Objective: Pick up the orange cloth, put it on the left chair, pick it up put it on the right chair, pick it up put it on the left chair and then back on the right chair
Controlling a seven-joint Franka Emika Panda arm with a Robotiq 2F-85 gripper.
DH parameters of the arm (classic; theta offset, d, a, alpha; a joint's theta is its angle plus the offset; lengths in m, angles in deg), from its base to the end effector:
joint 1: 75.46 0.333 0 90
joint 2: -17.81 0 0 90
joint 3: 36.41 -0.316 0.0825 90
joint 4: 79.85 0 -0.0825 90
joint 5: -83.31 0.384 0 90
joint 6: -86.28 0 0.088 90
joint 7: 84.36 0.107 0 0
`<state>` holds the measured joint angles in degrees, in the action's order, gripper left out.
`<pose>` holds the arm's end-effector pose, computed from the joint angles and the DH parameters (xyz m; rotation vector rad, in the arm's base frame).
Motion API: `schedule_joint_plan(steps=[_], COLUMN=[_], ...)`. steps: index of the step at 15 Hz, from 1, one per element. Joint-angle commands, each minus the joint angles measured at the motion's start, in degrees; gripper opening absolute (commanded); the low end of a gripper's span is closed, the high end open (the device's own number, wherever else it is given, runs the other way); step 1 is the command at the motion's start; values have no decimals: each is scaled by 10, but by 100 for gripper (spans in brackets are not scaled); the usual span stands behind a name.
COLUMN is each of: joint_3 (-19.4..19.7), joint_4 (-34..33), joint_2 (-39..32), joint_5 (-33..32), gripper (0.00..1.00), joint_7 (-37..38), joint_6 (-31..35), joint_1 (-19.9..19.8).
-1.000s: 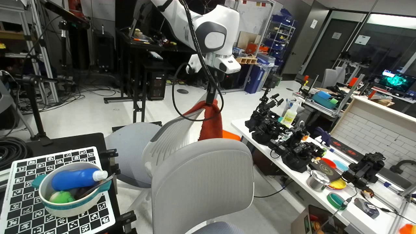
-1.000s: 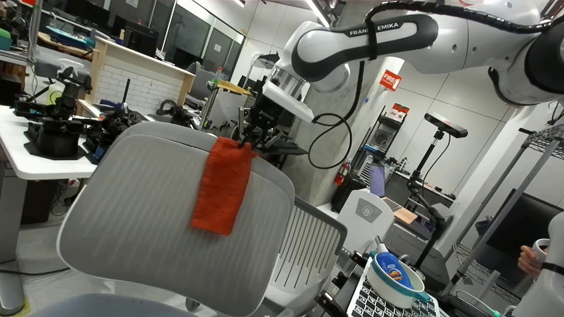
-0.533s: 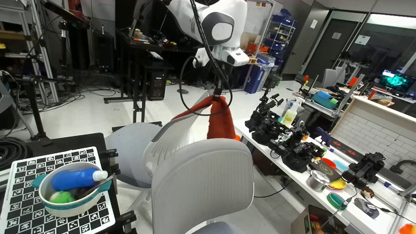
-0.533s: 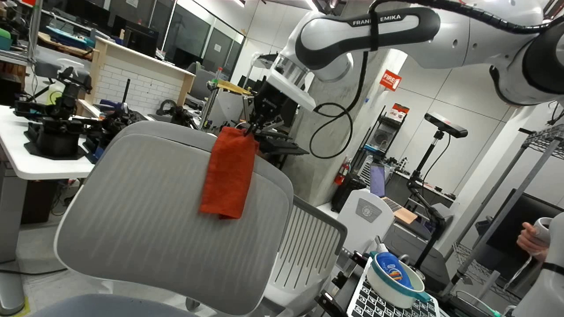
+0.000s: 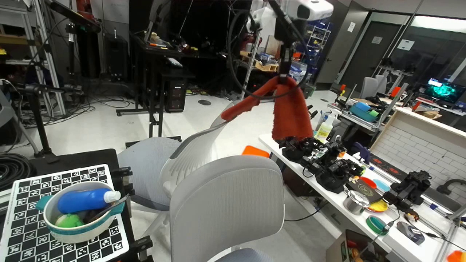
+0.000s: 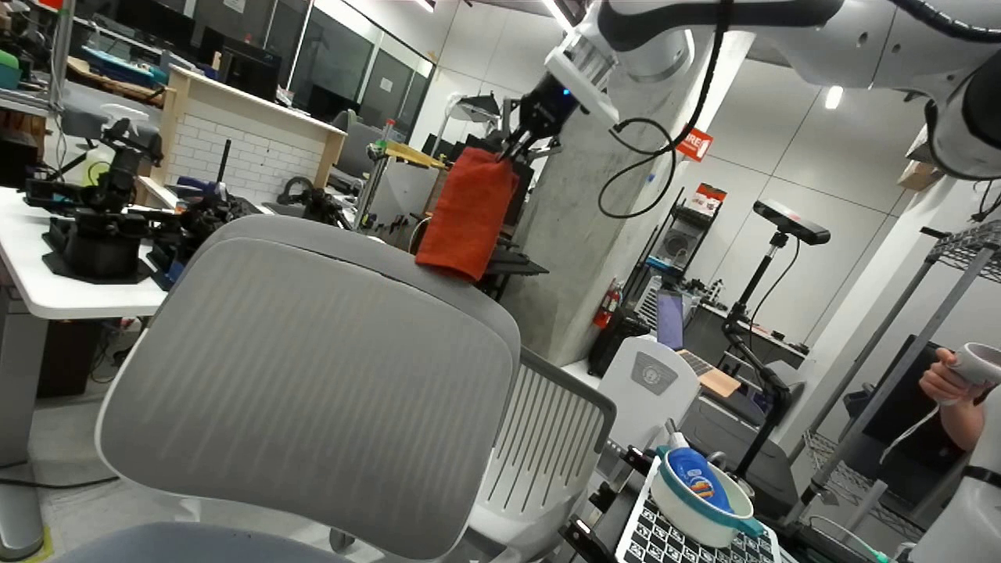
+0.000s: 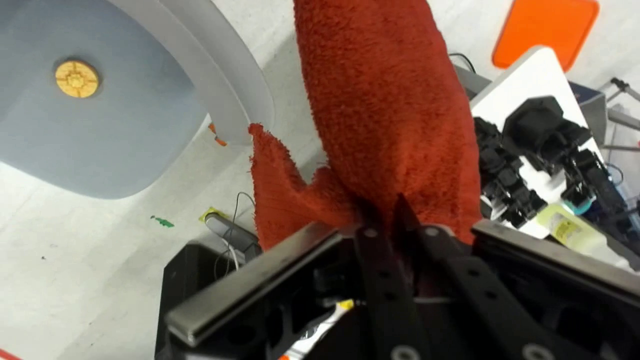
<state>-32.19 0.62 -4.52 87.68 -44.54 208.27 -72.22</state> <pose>0.7073 0.0003 0.5178 -2.7594 1.0565 -0.4507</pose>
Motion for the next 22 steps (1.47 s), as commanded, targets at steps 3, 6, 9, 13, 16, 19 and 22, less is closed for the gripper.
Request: schedule_joint_plan(steps=[3, 6, 9, 13, 16, 19, 22], joint_3=[15, 15, 12, 7, 6, 9, 22], joint_4=[-41, -45, -38, -28, -21, 8, 65], joint_2=[26, 15, -4, -33, -50, -46, -7], joint_5=[5, 1, -8, -25, -46, -71, -120], gripper=[2, 2, 2, 2, 2, 2, 2], joint_7=[-8, 0, 14, 38, 65, 87, 109], joint_6=[-37, -29, -20, -9, -7, 2, 11], joint_1=[-42, -48, -34, 0, 33, 58, 72])
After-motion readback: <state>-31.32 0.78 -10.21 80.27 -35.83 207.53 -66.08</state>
